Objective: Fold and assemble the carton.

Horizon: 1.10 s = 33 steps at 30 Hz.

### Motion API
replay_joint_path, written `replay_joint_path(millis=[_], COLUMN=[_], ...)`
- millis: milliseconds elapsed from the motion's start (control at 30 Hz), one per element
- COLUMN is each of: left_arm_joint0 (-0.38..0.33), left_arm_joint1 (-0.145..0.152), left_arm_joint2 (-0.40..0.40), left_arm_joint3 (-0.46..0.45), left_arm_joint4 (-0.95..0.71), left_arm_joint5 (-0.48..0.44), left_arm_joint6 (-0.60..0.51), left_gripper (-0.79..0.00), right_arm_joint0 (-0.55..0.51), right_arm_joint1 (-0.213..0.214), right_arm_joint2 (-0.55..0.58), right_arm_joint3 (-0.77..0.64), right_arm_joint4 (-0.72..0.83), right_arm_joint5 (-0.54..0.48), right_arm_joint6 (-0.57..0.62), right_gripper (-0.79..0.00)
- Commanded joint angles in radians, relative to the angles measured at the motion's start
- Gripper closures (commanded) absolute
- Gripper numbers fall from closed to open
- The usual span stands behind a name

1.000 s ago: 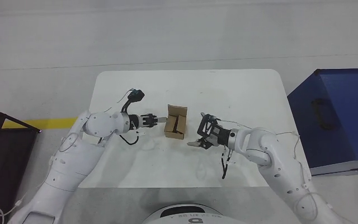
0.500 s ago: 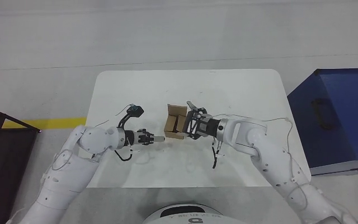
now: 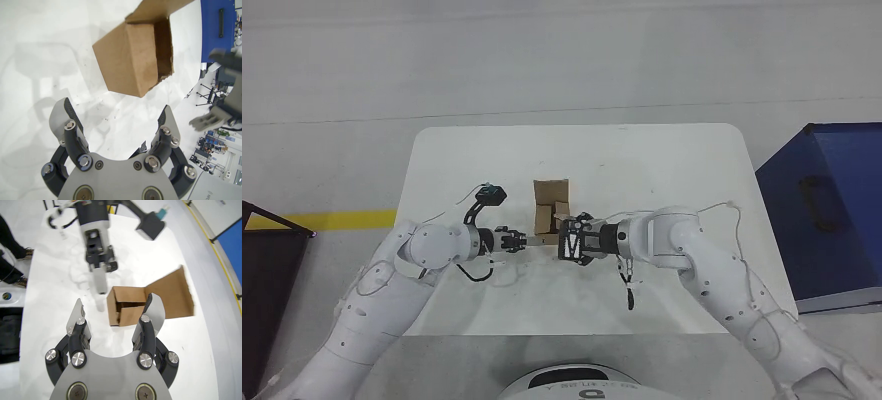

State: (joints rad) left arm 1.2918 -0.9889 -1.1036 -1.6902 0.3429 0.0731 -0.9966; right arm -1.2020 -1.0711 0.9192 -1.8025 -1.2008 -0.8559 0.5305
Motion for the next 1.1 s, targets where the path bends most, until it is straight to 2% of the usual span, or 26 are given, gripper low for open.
replay_joint_path(millis=[0,133,267,367,433,467,567,600,633,800,933,1067], left_arm_joint0=[-0.003,-0.001,0.006,0.015,0.024,0.029,0.027,0.016,0.000,-0.131,-0.264,-0.354], left_arm_joint1=[-0.001,0.000,0.002,0.006,0.011,0.013,0.016,0.015,0.013,-0.005,-0.034,-0.063], left_arm_joint2=[-0.004,-0.015,-0.044,-0.097,-0.143,-0.166,-0.217,-0.219,-0.217,-0.128,-0.005,0.091], left_arm_joint3=[0.009,0.019,0.021,0.032,0.037,0.040,0.050,0.051,0.065,0.130,0.225,0.291], left_arm_joint4=[-0.005,-0.013,-0.049,-0.099,-0.121,-0.130,-0.152,-0.162,-0.163,-0.138,-0.120,-0.127], left_arm_joint5=[0.007,0.007,0.006,0.007,0.012,0.017,0.070,0.079,0.095,0.102,0.097,0.082], left_arm_joint6=[0.013,0.024,0.045,0.078,0.108,0.124,0.169,0.173,0.176,0.153,0.108,0.088], left_gripper=[-0.785,-0.785,-0.785,-0.785,-0.785,-0.785,-0.785,-0.785,-0.785,-0.785,-0.785,-0.785], right_arm_joint0=[-0.008,-0.032,-0.070,-0.121,-0.160,-0.180,-0.246,-0.265,-0.281,-0.304,-0.257,-0.193], right_arm_joint1=[0.008,0.023,0.043,0.061,0.073,0.077,0.081,0.080,0.078,0.058,0.029,-0.003], right_arm_joint2=[-0.006,0.006,0.113,0.206,0.271,0.301,0.328,0.324,0.313,0.214,0.116,0.036], right_arm_joint3=[-0.009,-0.057,-0.096,-0.121,-0.141,-0.152,-0.186,-0.183,-0.180,-0.090,0.056,0.162], right_arm_joint4=[0.045,0.177,0.287,0.351,0.349,0.322,0.204,0.178,0.151,0.057,-0.063,-0.083], right_arm_joint5=[-0.068,-0.111,-0.021,-0.003,0.021,0.050,0.135,0.163,0.192,0.325,0.508,0.618], right_arm_joint6=[0.092,0.181,0.171,0.141,0.125,0.119,0.079,0.054,0.028,-0.115,-0.249,-0.311], right_gripper=[-0.597,-0.585,-0.591,-0.613,-0.631,-0.668,-0.690,-0.714,-0.785,-0.785,-0.785,-0.785])
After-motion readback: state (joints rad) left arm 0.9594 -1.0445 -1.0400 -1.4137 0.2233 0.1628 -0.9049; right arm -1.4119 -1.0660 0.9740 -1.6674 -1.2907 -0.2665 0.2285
